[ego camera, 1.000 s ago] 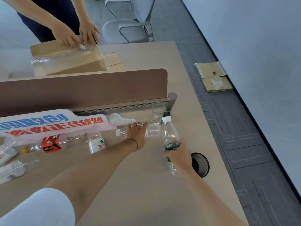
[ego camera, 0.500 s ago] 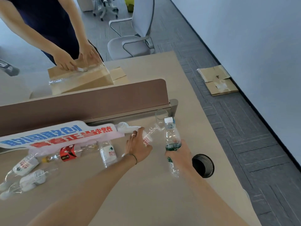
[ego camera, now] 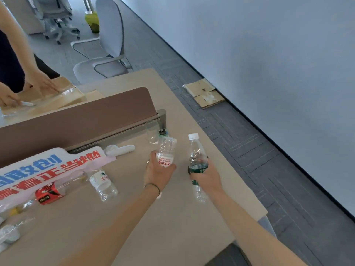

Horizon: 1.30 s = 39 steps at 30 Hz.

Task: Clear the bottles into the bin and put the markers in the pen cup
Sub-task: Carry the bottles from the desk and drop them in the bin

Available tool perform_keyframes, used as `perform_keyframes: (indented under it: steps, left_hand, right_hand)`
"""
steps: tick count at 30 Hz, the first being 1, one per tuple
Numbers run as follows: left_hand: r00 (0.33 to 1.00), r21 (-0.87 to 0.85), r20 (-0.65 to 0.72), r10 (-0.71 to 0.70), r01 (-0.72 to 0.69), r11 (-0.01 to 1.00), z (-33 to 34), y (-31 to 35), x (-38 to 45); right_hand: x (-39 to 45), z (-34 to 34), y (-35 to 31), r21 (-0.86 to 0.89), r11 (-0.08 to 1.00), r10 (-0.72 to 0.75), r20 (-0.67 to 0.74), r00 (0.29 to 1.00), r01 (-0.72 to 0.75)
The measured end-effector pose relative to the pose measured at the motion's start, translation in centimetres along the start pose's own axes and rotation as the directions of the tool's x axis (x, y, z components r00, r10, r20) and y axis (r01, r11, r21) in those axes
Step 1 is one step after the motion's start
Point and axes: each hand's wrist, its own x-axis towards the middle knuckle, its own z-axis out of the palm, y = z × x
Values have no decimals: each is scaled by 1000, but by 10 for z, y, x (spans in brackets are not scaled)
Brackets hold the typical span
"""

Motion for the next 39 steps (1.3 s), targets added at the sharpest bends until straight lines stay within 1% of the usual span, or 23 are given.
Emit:
perform_keyframes:
  steps: [3, 7, 13, 16, 20, 22, 25, 28, 32, 34, 37, 39]
  left_hand:
    - [998, -27, 61, 29, -28, 999, 26, 15, -25]
    - [990, -51, 132, 49, -42, 998, 66, 30, -62]
    - [967, -15, 249, 52, -50, 999, 132, 56, -102]
    - [962, 14, 270, 29, -34, 999, 172, 70, -117]
    - [964, 88, 266, -28, 5, 996, 232, 82, -135]
    - [956, 117, 286, -61, 28, 993, 262, 86, -143]
    - [947, 130, 302, -112, 75, 989, 304, 90, -154]
    - [941, 128, 306, -142, 107, 986, 342, 92, -165]
    - [920, 138, 339, -196, 158, 978, 385, 95, -174]
    - [901, 160, 351, -254, 209, 965, 401, 97, -176]
    - [874, 183, 354, -334, 285, 941, 417, 97, -180]
    - [854, 192, 347, -387, 339, 921, 425, 92, -180]
  right_hand:
    - [-15, -33, 19, 33, 999, 15, -85, 996, -13]
    - [-29, -78, 51, 62, 998, 38, -152, 988, -29]
    - [-33, -157, 85, 99, 995, 14, -209, 978, 7]
    - [-21, -200, 104, 98, 995, 17, -226, 974, 6]
    - [2, -264, 135, 31, 1000, 3, -217, 976, 4]
    - [16, -294, 153, -12, 1000, 5, -198, 980, -8]
    - [39, -331, 184, -113, 993, 25, -168, 986, -44]
    - [58, -362, 215, -197, 972, 95, -155, 983, -125]
    - [77, -389, 249, -242, 948, 176, -150, 973, -208]
    - [83, -398, 261, -253, 939, 194, -163, 967, -231]
    - [86, -410, 275, -251, 924, 223, -255, 941, -287]
    - [86, -417, 281, -229, 926, 233, -279, 932, -301]
